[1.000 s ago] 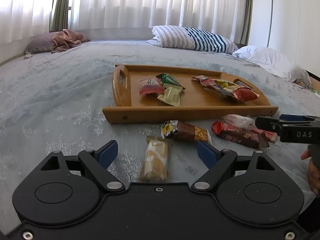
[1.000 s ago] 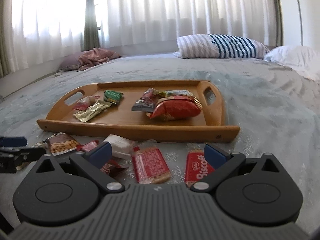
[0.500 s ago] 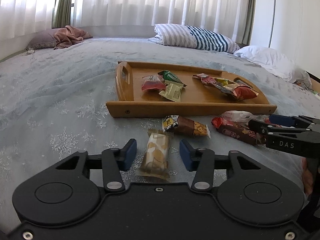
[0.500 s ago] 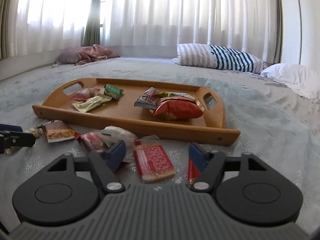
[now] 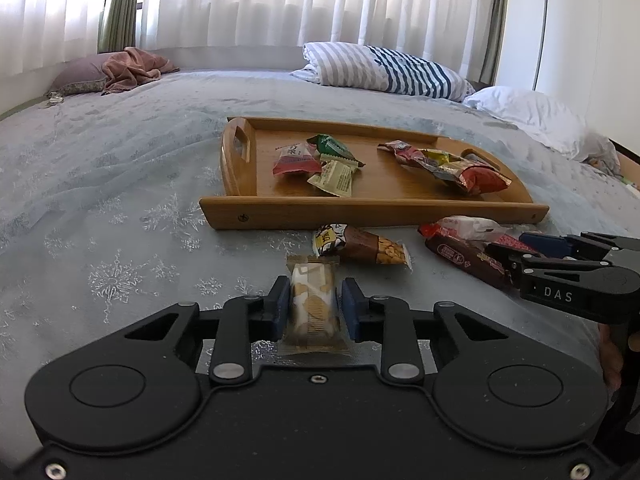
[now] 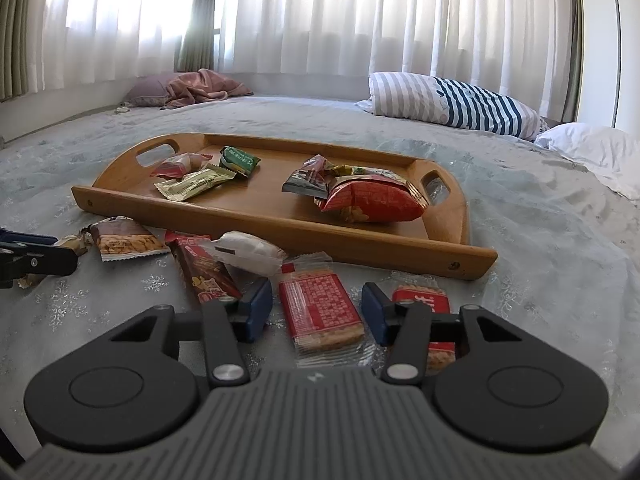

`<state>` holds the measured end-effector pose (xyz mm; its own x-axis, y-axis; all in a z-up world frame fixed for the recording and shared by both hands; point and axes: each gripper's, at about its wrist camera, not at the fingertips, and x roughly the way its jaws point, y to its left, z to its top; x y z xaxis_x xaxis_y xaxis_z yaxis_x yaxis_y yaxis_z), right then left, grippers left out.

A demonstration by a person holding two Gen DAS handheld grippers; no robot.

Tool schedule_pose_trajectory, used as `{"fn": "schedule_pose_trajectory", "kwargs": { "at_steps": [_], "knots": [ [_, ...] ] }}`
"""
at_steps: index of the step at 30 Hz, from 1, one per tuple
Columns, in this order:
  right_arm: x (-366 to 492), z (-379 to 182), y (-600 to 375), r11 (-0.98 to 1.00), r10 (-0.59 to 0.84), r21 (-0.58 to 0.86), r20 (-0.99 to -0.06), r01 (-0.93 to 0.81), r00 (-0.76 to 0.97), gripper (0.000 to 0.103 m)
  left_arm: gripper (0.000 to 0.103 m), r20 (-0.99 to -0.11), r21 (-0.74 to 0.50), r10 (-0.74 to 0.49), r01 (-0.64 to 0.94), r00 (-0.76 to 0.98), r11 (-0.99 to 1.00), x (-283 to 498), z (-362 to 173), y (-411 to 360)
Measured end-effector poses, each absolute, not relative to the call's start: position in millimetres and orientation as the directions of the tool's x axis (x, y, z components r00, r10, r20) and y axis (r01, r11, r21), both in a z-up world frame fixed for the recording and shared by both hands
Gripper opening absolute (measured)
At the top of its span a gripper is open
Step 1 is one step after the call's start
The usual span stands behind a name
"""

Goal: Organize snacks
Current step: 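Grasp the cream wafer bar with the left gripper while the right gripper grasps the red biscuit pack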

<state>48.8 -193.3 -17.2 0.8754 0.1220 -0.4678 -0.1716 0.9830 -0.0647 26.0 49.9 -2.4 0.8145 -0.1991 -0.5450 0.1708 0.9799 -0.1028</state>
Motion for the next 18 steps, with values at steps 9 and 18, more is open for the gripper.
{"fn": "schedule_pose_trajectory", "kwargs": {
  "at_steps": [9, 18],
  "knots": [
    [48.5, -16.7, -193.3, 0.983, 0.128, -0.058, -0.469, -0.176, 0.874, 0.053, 0.024, -0.552, -0.108, -0.209, 0.18, 0.807, 0.978, 27.5, -3.1, 46.1],
    [46.8, -13.7, -189.5, 0.975, 0.136, -0.091, -0.468, -0.201, 0.873, 0.038, 0.02, -0.519, -0.096, -0.204, 0.18, 0.83, 0.979, 17.2, 5.8, 41.5]
  ]
}}
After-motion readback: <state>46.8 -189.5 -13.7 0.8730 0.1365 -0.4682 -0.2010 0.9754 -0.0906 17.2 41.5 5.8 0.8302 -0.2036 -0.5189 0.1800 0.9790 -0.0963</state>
